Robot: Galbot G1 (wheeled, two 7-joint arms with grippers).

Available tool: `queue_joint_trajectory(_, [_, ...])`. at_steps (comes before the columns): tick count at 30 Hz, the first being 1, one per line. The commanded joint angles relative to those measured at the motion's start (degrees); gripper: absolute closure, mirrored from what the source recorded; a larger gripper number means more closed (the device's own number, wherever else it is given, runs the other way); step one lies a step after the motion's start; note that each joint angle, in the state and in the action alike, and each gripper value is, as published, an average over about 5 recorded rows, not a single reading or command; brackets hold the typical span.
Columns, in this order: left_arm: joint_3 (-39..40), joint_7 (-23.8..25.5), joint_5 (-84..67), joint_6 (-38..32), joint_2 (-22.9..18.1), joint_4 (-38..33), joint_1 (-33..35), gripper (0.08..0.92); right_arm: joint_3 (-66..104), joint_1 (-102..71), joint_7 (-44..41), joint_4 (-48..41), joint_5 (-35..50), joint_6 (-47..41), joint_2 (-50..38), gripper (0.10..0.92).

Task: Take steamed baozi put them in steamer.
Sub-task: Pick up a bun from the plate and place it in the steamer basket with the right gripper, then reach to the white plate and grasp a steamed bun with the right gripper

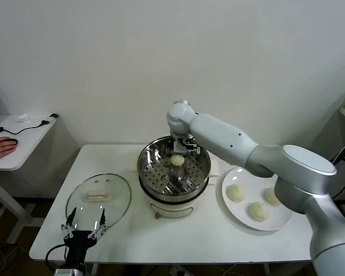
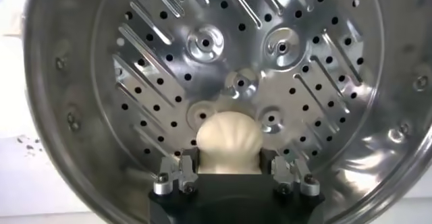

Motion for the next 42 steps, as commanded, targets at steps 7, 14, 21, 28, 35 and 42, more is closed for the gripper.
queue_joint_trajectory(7, [-0.1, 0.0, 0.1, -0.1, -0.1, -0.2, 0.2, 0.177, 1.6, 0.0, 0.7, 0.2, -0.4, 0.7, -0.2, 0.217])
queue_joint_trajectory(14, [-0.3, -0.2, 0.0, -0.2, -0.1, -0.8, 0.6, 0.177, 2.0, 5.5, -2.8, 3.7, 8.2, 1.5, -3.0, 0.203])
queue_joint_trajectory(21, [-0.3, -0.1, -0.3, -0.4, -0.1, -1.5, 1.4, 0.177, -2.6, 13.8, -3.3, 12.6, 28.6, -10.3, -15.1, 0.203])
queue_joint_trajectory(28, [-0.3, 0.0, -1.5, -0.6, 0.3, -3.2, 3.2, 0.177, -22.1, 28.0, 8.8, 26.0, 56.7, -37.3, -36.4, 0.203])
queue_joint_trajectory(35, [-0.2, 0.0, -2.4, -0.4, 0.2, -4.4, 3.7, 0.177, -21.4, 24.8, 12.6, 31.1, 66.0, -60.5, -49.2, 0.203])
queue_joint_trajectory(42, [-0.1, -0.2, -2.1, -0.5, 0.2, -4.4, 4.2, 0.177, -19.0, 12.2, 7.8, 28.6, 66.8, -61.4, -53.8, 0.203])
